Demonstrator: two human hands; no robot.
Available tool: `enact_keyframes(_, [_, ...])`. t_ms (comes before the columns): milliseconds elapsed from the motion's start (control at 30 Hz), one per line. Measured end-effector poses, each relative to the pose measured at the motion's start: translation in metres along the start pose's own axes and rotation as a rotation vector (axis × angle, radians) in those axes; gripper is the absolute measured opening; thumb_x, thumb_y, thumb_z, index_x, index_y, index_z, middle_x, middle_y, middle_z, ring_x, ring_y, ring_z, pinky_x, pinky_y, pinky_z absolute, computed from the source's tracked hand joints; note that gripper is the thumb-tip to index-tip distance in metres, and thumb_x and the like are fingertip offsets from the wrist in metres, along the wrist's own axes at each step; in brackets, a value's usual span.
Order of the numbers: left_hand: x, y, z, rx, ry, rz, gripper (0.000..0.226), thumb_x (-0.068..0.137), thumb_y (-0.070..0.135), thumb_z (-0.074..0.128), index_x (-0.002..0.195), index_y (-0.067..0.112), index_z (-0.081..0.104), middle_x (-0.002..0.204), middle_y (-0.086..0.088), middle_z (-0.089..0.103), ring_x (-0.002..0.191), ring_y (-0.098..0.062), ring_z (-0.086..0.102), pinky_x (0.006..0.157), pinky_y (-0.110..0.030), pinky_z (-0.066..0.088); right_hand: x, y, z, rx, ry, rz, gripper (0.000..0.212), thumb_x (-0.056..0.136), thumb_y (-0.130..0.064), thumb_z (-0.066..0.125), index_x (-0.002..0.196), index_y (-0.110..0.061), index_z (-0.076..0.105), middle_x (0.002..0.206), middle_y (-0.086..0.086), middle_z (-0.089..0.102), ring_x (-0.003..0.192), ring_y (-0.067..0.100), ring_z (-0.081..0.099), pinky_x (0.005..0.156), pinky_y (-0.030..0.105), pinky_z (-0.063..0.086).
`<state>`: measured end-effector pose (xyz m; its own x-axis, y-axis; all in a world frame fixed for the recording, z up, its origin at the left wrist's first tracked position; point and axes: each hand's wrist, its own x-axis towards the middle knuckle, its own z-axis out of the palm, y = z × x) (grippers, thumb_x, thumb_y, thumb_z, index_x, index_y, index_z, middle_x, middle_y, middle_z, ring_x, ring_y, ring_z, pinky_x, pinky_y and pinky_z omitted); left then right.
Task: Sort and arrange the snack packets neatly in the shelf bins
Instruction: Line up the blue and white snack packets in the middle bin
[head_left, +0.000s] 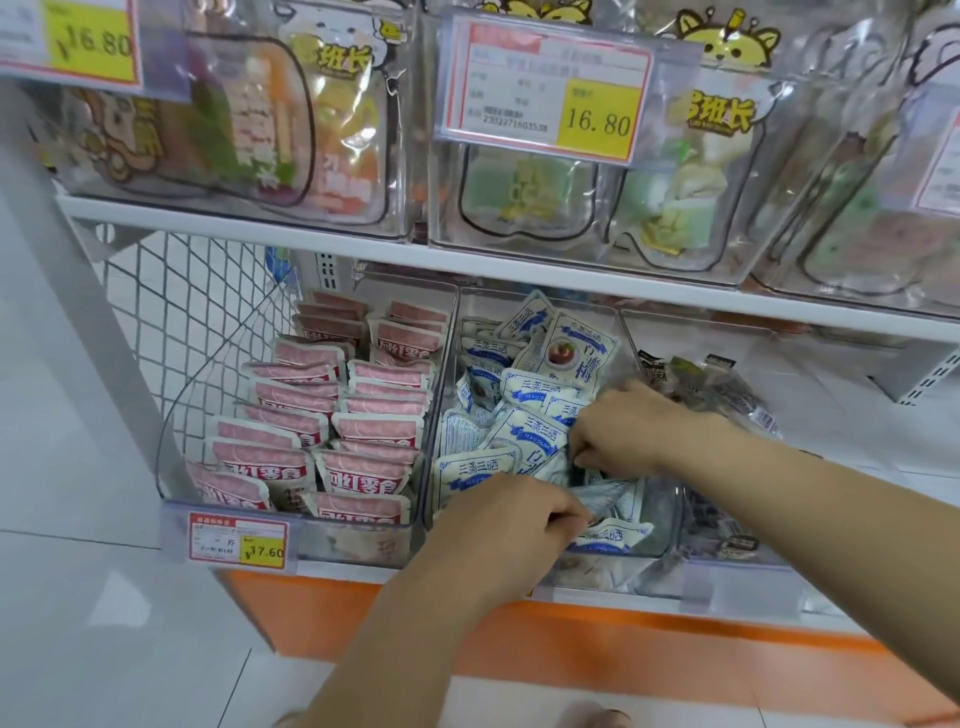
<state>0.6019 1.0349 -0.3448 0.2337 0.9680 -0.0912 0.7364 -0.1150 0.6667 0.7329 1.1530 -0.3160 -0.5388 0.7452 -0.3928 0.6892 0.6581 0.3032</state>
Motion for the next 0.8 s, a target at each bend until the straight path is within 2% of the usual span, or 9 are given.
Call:
enact_keyframes(100, [0.000,0.000,0.001,-0.009,0.018,0.010,0.024,0.095,0.036,0.048,0.112,0.034,0.065,0.100,0.011,0.069,0.081,-0.005,0.060,0.074,-0.023,0.048,0.006,-0.007,0.005,-0.092,0.064,0.082,0.018,0.089,-0.030,0.054,0.094,-0.021,0.069,0.092,-0.003,0.067,0.094,0.021,0.057,0.095,0.037,0.032])
enact_keyframes(167, [0.001,0.000,0.001,-0.014,0.018,0.004,0.023,0.095,0.035,0.048,0.109,0.034,0.066,0.099,0.010,0.068,0.080,-0.006,0.059,0.074,-0.025,0.049,0.007,-0.009,0.007,-0.095,0.128,0.131,0.013,0.086,-0.022,0.056,0.085,-0.021,0.069,0.083,-0.005,0.067,0.086,0.018,0.059,0.100,0.038,0.031])
enact_keyframes(267, [0.000,0.001,0.002,-0.017,0.046,-0.008,0.021,0.094,0.037,0.047,0.104,0.032,0.065,0.096,0.009,0.068,0.084,-0.011,0.062,0.078,-0.033,0.052,0.001,-0.007,0.002,0.120,0.227,0.184,0.013,0.082,-0.020,0.061,0.078,-0.030,0.069,0.080,-0.014,0.067,0.082,0.010,0.060,0.105,0.039,0.026])
enact_keyframes(333, [0.001,0.001,0.003,0.000,0.097,-0.011,0.022,0.094,0.040,0.047,0.107,0.031,0.063,0.100,0.009,0.068,0.089,-0.012,0.061,0.080,-0.033,0.051,-0.011,0.001,-0.002,0.295,0.322,0.200,0.017,0.079,-0.017,0.061,0.073,-0.032,0.063,0.069,-0.018,0.061,0.074,0.006,0.057,0.100,0.036,0.033])
enact_keyframes(433, [0.001,0.003,0.005,0.091,0.146,-0.007,0.030,0.095,0.047,0.042,0.116,0.033,0.058,0.108,0.009,0.065,0.097,-0.014,0.059,0.082,-0.030,0.048,-0.034,0.011,0.001,0.503,0.469,0.187,0.023,0.075,-0.013,0.067,0.080,-0.034,0.059,0.065,-0.014,0.058,0.066,0.007,0.055,0.076,0.028,0.046])
enact_keyframes(500, [0.004,0.005,0.008,0.171,0.172,-0.005,0.033,0.096,0.049,0.036,0.113,0.032,0.059,0.105,0.008,0.058,0.095,-0.015,0.056,0.077,-0.030,0.045,-0.047,0.012,0.008,0.610,0.550,0.198,0.024,0.075,-0.009,0.069,0.086,-0.029,0.062,0.068,-0.009,0.060,0.063,0.008,0.056,0.064,0.025,0.045])
enact_keyframes(567, [0.008,0.007,0.009,0.206,0.204,-0.031,0.037,0.096,0.051,0.032,0.112,0.030,0.058,0.105,0.007,0.050,0.092,-0.015,0.053,0.071,-0.029,0.041,-0.056,0.012,0.016,0.696,0.646,0.209,0.026,0.076,-0.006,0.069,0.089,-0.028,0.062,0.068,-0.008,0.061,0.062,0.006,0.057,0.061,0.018,0.043])
enact_keyframes(667, [0.014,0.008,0.010,0.231,0.210,-0.044,0.039,0.095,0.052,0.033,0.117,0.028,0.054,0.113,0.007,0.051,0.096,-0.016,0.055,0.075,-0.031,0.044,-0.063,0.014,0.021,0.826,0.801,0.218,0.031,0.078,-0.005,0.069,0.101,-0.025,0.064,0.068,-0.010,0.058,0.065,0.003,0.057,0.062,0.009,0.042])
enact_keyframes(800, [0.021,0.003,0.014,0.269,0.213,-0.039,0.034,0.098,0.021,0.040,0.128,0.034,0.049,0.112,0.003,0.063,0.096,-0.020,0.060,0.073,-0.031,0.048,-0.072,0.012,0.019,0.876,0.933,0.209,0.040,0.080,-0.006,0.069,0.118,-0.018,0.062,0.072,-0.014,0.054,0.066,-0.004,0.052,0.063,0.006,0.039])
